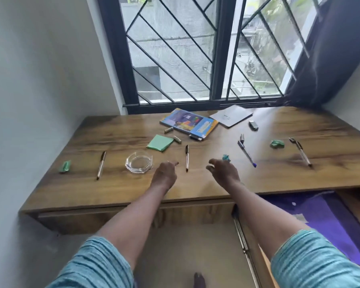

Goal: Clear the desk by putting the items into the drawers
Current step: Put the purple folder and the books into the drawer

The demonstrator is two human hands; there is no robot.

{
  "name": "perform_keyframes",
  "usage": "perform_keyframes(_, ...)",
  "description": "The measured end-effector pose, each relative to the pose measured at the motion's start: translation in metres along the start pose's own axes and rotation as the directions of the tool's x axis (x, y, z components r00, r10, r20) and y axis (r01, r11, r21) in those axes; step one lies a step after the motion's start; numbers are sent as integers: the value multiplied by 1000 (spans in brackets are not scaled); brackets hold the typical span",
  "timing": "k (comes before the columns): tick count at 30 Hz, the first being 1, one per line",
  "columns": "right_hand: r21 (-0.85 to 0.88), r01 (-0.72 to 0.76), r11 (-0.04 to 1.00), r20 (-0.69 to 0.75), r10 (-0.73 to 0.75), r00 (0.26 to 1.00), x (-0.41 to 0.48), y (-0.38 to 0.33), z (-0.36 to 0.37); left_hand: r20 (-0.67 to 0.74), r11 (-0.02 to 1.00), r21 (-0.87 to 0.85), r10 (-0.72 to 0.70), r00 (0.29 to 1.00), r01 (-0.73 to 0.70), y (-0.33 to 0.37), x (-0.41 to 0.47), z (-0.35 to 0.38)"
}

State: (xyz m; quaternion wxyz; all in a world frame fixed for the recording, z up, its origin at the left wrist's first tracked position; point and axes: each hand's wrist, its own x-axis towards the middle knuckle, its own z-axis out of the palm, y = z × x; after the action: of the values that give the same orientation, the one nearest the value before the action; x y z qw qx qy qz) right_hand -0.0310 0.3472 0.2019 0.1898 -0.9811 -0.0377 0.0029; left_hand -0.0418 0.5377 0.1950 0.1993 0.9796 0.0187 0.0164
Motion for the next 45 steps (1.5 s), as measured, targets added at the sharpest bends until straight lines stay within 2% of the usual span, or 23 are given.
perform_keyframes(7,59,-62,996,30,61,998,137,7,3,38,993,-82,-83,996,86,-1,111,-3)
perform_keyframes(10,56,-87,995,56,84,995,194,14,1,89,984,-56,-164,982,169,8,161,-6)
perform_keyframes(15,29,-124,992,121,119,985,282,28,-4,165,933,-174,-288,943,315,25,234,-1)
perform_keyframes(19,-40,-159,987,223,164,961,325,36,-2,233,888,-199,-367,900,414,35,271,9)
perform_keyframes(22,-23,-182,983,296,180,938,346,40,4,229,844,-228,-438,869,486,36,289,15)
perform_keyframes(26,-26,-196,980,274,196,942,362,37,9,193,798,-267,-505,842,540,38,302,23)
perform_keyframes(30,-85,-267,960,314,280,907,371,36,5,189,779,-313,-509,839,543,41,305,28)
perform_keyframes(33,5,-277,961,321,261,910,379,41,-1,220,787,-335,-470,855,519,40,303,29)
perform_keyframes(36,115,-224,968,296,182,938,382,36,-21,236,799,-370,-412,880,474,40,300,27)
perform_keyframes(39,277,-196,941,272,118,955,377,27,-42,267,771,-428,-390,881,471,43,295,22)
perform_keyframes(45,410,-28,912,-55,56,997,343,5,-76,199,643,-663,-343,918,384,62,277,-9)
